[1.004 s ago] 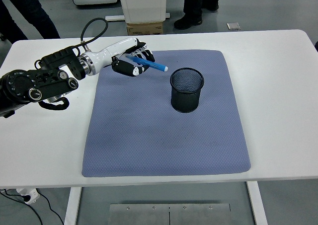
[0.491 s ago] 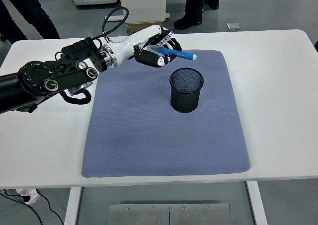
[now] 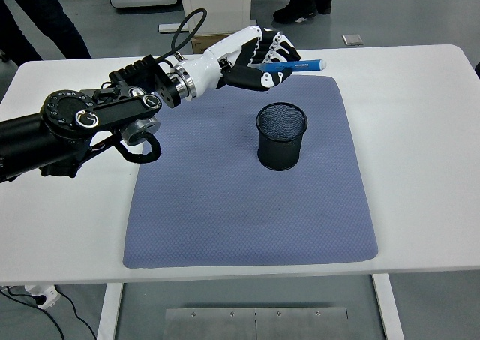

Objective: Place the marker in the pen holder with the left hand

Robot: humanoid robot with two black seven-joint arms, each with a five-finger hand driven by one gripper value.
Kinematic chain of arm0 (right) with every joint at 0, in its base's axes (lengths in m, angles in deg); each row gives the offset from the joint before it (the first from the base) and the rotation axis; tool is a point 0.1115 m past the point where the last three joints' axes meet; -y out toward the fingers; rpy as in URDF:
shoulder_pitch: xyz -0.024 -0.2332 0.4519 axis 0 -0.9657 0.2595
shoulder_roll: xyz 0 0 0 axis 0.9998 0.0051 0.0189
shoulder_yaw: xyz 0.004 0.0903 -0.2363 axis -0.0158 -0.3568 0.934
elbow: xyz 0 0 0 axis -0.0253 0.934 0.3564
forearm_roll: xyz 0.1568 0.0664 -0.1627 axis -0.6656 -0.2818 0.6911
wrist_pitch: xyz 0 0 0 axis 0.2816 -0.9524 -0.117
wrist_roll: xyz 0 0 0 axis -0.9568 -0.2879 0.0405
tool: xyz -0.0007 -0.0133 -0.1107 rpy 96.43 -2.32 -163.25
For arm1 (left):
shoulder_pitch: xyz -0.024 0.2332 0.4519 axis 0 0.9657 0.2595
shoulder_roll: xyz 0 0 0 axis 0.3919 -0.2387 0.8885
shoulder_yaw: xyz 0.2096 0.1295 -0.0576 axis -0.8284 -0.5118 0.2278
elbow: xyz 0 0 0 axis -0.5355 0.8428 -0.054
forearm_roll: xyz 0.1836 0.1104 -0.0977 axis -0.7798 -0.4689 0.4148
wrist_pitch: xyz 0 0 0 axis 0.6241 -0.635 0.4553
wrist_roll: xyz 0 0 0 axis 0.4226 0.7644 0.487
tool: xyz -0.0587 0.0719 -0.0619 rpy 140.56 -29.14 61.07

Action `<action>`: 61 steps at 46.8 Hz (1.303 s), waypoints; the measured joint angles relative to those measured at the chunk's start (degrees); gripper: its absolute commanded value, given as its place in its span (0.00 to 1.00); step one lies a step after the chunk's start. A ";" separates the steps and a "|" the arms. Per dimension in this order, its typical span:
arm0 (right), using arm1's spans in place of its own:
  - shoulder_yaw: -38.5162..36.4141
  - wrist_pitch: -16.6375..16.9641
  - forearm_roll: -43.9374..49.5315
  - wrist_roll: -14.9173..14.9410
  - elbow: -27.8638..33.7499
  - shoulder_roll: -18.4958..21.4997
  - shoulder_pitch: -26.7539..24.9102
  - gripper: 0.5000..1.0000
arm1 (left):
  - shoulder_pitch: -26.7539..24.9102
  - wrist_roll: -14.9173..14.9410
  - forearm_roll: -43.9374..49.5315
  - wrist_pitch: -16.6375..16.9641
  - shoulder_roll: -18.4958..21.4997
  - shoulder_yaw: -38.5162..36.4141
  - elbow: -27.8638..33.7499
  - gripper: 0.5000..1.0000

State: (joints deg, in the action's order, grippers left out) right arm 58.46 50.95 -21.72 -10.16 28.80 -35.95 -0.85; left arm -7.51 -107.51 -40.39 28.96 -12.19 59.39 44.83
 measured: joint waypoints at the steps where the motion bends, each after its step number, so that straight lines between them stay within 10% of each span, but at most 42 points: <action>1: 0.00 0.00 0.00 -0.01 0.00 0.01 -0.02 1.00 | 0.27 -0.07 0.66 -0.23 -0.05 0.06 0.00 0.00; 61: 0.00 -0.04 -0.01 -0.01 0.00 0.00 -0.01 1.00 | 13.09 -3.55 9.65 -1.99 -6.20 7.96 -0.12 0.00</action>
State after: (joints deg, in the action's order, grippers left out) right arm 58.46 50.91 -21.73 -10.17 28.80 -35.94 -0.86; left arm 5.58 -111.06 -30.75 26.97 -18.39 67.35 44.71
